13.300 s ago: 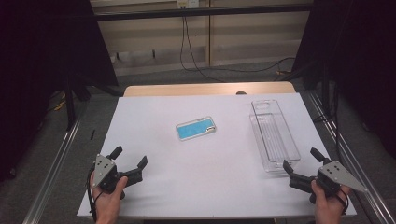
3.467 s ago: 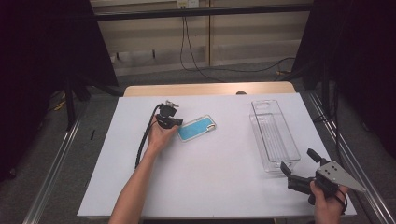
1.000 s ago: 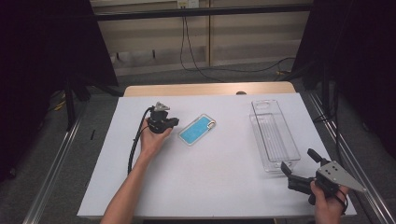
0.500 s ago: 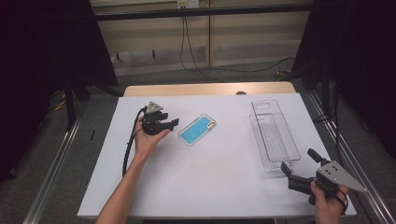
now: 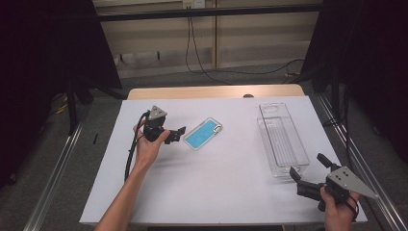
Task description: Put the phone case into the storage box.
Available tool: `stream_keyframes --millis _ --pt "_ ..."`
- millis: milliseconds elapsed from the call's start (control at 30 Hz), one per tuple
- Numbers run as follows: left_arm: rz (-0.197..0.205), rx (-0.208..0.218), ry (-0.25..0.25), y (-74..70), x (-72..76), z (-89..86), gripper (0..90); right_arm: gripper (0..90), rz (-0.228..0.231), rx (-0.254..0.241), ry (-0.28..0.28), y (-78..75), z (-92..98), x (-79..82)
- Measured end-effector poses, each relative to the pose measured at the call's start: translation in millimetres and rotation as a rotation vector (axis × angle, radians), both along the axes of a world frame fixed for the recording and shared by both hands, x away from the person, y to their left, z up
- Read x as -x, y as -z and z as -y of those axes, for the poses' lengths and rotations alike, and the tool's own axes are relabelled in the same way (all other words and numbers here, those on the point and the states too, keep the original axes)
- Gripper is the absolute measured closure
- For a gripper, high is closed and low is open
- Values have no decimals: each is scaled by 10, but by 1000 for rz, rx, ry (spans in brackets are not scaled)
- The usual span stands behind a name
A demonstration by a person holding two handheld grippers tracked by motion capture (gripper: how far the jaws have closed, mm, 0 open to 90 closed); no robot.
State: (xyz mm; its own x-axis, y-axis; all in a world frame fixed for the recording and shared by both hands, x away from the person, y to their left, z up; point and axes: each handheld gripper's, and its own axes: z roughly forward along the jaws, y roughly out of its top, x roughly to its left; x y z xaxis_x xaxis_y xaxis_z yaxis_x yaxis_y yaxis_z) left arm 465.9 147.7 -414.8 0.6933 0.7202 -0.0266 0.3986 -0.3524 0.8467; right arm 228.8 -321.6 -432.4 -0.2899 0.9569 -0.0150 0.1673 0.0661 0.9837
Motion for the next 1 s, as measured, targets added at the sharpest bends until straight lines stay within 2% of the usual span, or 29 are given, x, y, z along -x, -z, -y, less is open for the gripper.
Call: stream_keyframes --millis 67,267,300,333,367,433,500,533,600,700,733,767,867,900,933,967,1000 --pt "0 -16 18 -29 31 8 40 0 -1 1 -1 -1 1 -1" --pt "-19 7 64 -75 75 18 58 0 -1 -4 4 -5 7 0" --pt "-16 2 68 -79 75 29 59 0 -1 -3 4 -5 7 0" --pt "-9 -30 83 -82 79 44 74 0 0 -3 4 -5 6 0" --pt "-7 -42 87 -72 80 60 83 0 0 -3 3 -6 5 0" --pt "-26 -28 107 -35 57 94 83 0 1 -1 2 -5 5 -1" --pt "-20 -29 124 -2 38 142 83 0 2 -3 5 -5 9 -1" --pt "-27 -37 136 8 20 172 83 0 2 -3 5 -5 9 -1" --pt "-68 -79 158 5 -28 239 83 0 2 -3 2 -3 10 -2" --pt "-86 -75 160 3 -86 318 80 0 2 -3 1 -2 7 -7" --pt "-103 -49 168 1 -119 359 80 0 1 -2 1 -3 9 -2" --pt "-103 -49 168 1 -119 359 80 0 1 -2 1 -3 9 -2" --pt "-111 -62 163 9 -150 423 79 0 2 -1 2 -4 11 1" --pt "-122 -71 162 14 -160 441 67 0 1 -2 2 -4 10 -1" --pt "-117 -98 164 35 -189 475 64 0 1 -1 0 -3 9 -2" --pt "-117 -98 164 35 -189 475 61 0 1 -1 -1 -3 8 -2" --pt "-137 -87 194 46 -212 478 44 0 1 -1 -1 -3 8 -2"
